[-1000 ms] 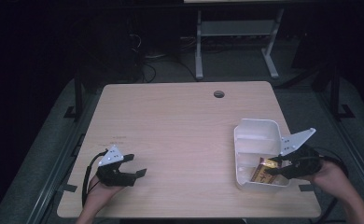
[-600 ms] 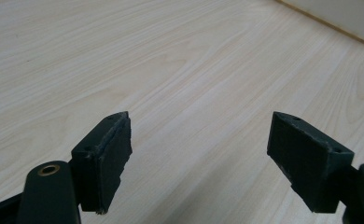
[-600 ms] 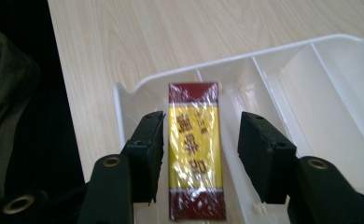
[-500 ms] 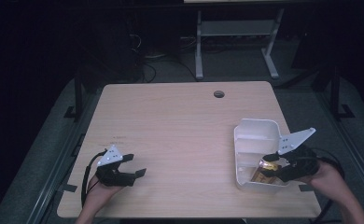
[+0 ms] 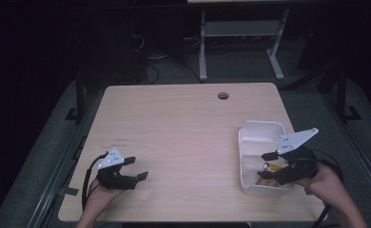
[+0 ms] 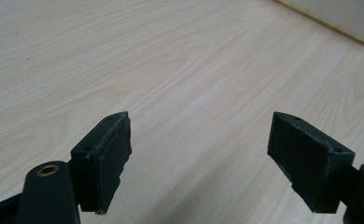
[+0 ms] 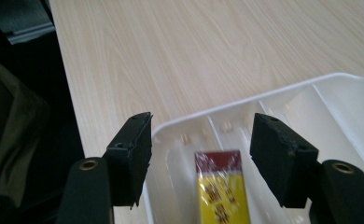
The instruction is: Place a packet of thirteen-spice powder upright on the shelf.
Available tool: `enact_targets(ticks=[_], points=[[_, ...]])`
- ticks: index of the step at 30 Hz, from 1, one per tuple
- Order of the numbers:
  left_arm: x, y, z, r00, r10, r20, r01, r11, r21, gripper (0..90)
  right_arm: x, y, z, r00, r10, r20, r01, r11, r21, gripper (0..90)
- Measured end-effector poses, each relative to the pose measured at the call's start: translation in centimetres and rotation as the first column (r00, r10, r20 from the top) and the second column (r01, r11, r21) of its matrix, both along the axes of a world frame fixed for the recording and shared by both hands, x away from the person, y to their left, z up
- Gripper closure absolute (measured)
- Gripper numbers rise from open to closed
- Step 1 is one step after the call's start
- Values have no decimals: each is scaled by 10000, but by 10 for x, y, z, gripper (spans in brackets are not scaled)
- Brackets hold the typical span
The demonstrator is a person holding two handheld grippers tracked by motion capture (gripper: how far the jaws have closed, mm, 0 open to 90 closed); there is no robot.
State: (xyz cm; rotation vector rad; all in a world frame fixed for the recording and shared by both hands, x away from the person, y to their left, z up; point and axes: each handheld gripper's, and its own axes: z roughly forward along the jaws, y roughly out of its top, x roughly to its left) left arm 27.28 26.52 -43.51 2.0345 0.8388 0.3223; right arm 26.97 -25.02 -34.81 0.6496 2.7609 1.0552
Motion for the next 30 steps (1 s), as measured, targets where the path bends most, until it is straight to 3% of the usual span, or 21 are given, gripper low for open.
enact_targets(ticks=[21, 30], points=[[0, 1, 1, 9999, -96, -60, 96, 10000, -1, 192, -2, 44, 4, 9993, -122, -342, 143, 9980, 621, 335], [0, 2, 1, 10000, -50, -41, 50, 10000, -12, 184, -5, 64, 5, 9999, -75, 69, 70, 9977, 681, 338]])
